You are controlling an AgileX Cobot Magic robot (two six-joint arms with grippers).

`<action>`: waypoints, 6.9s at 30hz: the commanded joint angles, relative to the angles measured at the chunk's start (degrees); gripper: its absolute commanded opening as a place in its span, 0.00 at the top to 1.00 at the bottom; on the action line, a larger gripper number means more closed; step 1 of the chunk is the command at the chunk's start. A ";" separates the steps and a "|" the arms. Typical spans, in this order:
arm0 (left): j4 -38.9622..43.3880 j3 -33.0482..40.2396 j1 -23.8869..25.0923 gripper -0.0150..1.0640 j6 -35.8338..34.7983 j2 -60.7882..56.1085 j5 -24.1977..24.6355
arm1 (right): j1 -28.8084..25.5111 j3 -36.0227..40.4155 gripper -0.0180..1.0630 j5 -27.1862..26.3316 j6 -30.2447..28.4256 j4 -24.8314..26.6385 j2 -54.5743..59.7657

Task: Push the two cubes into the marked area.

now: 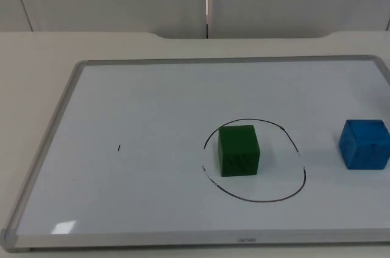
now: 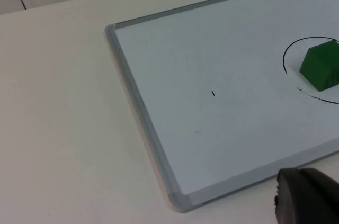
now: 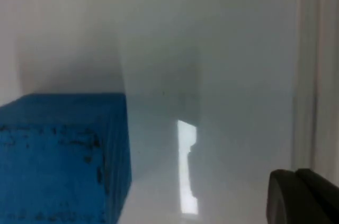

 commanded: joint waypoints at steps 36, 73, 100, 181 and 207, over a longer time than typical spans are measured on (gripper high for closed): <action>-0.07 0.32 0.14 0.99 -0.23 -0.26 0.20 | 7.58 -0.51 0.98 -5.81 -5.50 6.72 5.62; -0.07 0.32 0.14 0.99 -0.23 -0.26 0.20 | 13.13 -0.51 0.98 -7.35 -2.61 9.72 5.62; 0.03 0.32 0.14 0.99 -0.23 -0.26 0.20 | 15.97 -0.51 0.98 -6.96 -2.50 8.75 5.62; 0.03 0.32 0.14 0.99 0.00 -0.26 0.20 | 20.51 -0.86 0.98 -10.95 -2.50 14.54 3.76; 0.03 0.32 0.14 0.99 0.18 -0.26 0.20 | 23.76 -0.67 0.98 -14.89 -1.84 14.53 3.76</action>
